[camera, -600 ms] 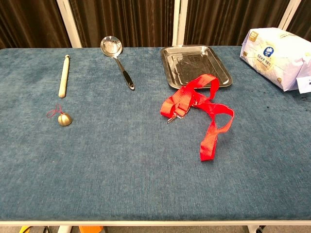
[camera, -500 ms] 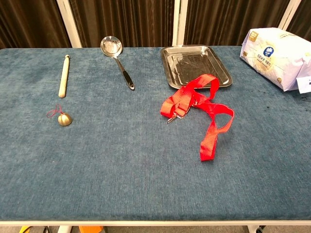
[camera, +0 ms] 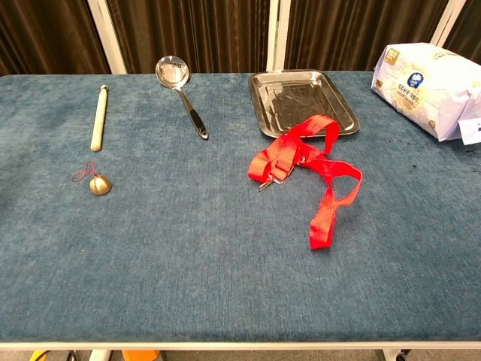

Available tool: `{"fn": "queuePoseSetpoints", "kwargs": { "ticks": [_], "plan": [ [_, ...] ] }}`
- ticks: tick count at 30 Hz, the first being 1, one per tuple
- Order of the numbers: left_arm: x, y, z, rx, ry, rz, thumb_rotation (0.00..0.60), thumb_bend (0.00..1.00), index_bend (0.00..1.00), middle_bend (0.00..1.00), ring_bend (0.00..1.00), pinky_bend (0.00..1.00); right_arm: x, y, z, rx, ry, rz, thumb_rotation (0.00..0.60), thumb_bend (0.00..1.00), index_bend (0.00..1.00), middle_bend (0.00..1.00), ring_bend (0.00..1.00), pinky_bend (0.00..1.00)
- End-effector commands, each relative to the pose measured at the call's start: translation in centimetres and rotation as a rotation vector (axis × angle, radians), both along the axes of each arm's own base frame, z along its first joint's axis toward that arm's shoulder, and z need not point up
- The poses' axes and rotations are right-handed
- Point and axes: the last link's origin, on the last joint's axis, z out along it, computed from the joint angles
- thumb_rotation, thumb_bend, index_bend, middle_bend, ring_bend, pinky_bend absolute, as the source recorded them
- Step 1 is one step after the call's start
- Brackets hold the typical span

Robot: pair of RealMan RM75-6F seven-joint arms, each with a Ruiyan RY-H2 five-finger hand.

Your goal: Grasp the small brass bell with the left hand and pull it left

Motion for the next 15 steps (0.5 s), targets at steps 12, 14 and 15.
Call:
{"fn": "queuePoseSetpoints", "kwargs": {
  "ticks": [12, 14, 15],
  "plan": [
    [3.2, 6.4, -7.2, -0.225, -0.054, -0.013, 0.6, 0.18, 0.18, 0.07, 0.0, 0.0, -0.2, -0.3, 0.1, 0.007, -0.003, -0.007, 0.6, 0.24, 0.0, 0.0, 0.0, 0.0],
    [3.4, 6.8, -7.8, -0.235, -0.056, -0.018, 0.6, 0.18, 0.19, 0.07, 0.0, 0.0, -0.2, -0.3, 0.2, 0.005, -0.003, -0.006, 0.6, 0.24, 0.0, 0.0, 0.0, 0.0],
    [3.4, 7.0, -8.1, -0.241, -0.054, -0.018, 0.6, 0.19, 0.2, 0.07, 0.0, 0.0, -0.2, -0.4, 0.2, 0.004, -0.003, -0.006, 0.6, 0.24, 0.0, 0.0, 0.0, 0.0]
  ]
}}
